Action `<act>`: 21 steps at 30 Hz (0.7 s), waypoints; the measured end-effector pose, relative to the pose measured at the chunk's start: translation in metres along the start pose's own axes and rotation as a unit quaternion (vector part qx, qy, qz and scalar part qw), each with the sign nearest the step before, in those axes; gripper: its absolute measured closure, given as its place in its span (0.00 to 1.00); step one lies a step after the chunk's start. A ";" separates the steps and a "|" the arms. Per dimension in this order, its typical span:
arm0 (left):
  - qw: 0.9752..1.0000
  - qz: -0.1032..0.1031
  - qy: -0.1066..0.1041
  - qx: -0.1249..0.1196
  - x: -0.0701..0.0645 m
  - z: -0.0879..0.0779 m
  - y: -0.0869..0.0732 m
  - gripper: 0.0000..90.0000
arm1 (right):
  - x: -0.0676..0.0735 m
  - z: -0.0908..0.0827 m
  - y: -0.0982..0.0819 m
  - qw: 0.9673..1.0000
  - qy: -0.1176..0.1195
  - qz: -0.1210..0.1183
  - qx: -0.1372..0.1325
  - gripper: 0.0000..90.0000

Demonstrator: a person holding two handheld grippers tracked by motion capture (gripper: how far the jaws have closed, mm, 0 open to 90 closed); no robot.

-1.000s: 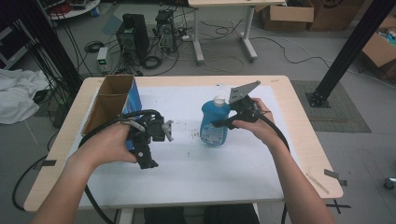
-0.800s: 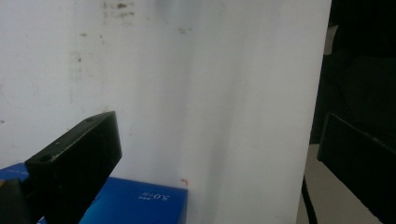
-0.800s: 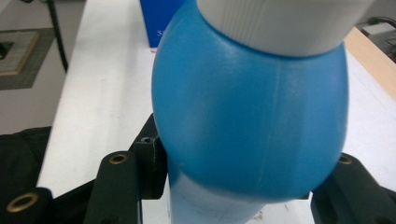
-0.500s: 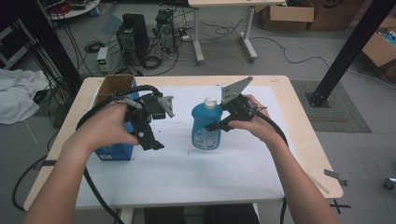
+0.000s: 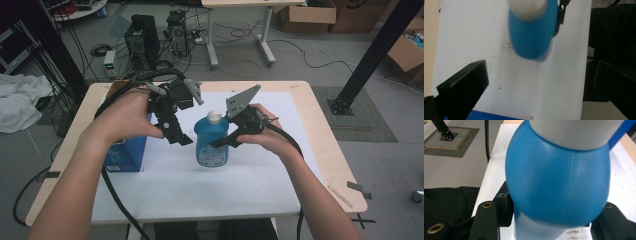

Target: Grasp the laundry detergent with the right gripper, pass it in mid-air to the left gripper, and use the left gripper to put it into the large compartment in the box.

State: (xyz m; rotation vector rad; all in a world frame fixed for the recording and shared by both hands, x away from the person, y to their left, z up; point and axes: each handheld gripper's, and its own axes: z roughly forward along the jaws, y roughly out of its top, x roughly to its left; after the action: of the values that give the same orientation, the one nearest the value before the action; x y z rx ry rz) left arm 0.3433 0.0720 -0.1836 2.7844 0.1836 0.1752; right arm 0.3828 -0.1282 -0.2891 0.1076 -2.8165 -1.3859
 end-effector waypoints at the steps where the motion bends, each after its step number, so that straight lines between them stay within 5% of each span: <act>1: 1.000 0.001 -0.001 0.000 0.000 0.000 0.002 0.00 | 0.001 0.001 0.002 1.000 0.001 -0.004 -0.002 0.51; 21: 0.999 0.013 -0.011 0.031 -0.005 0.010 0.019 0.00 | 0.013 0.015 0.021 1.000 0.021 -0.023 -0.001 0.51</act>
State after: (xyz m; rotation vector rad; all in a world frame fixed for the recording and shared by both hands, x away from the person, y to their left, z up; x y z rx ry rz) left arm 0.3421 0.0501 -0.1871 2.8496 0.1495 0.1486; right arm 0.3685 -0.1044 -0.2822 0.1997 -2.7949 -1.3782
